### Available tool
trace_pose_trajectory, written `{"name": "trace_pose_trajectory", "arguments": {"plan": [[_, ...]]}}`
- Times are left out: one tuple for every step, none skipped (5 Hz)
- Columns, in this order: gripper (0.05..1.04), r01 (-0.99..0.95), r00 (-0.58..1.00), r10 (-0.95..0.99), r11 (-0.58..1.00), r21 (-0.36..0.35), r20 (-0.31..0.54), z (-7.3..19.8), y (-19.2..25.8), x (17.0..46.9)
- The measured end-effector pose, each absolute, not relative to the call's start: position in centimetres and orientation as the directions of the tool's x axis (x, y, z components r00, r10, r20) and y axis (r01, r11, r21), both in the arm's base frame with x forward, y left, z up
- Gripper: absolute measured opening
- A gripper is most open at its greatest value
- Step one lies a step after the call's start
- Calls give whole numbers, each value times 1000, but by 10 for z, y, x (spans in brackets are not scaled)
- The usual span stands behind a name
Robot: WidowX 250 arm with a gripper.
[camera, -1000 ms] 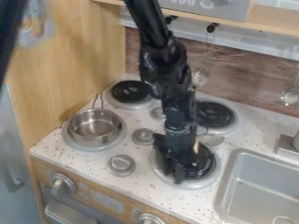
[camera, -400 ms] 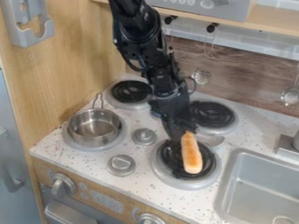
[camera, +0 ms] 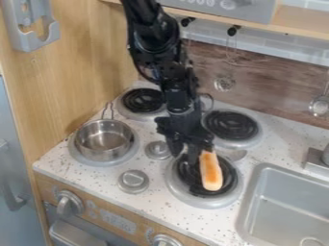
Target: Move the bread to the top right burner
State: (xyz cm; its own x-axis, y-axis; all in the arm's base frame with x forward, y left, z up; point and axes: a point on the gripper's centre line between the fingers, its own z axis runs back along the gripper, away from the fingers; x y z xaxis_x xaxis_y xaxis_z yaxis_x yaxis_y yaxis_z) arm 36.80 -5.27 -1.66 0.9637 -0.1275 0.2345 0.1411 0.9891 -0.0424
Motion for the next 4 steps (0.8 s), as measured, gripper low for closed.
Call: {"name": "trace_pose_trajectory", "arguments": {"plan": [[1007,130,970,-127,992,-1,209,-14,-75,364],[1009,63,973,-57,998,-19,225,1,-79,378],[999,-5,980,15,999,-53,199,-5,-86,389],[999,-46,989,51,998,-38,137,-27,-86,397]]}}
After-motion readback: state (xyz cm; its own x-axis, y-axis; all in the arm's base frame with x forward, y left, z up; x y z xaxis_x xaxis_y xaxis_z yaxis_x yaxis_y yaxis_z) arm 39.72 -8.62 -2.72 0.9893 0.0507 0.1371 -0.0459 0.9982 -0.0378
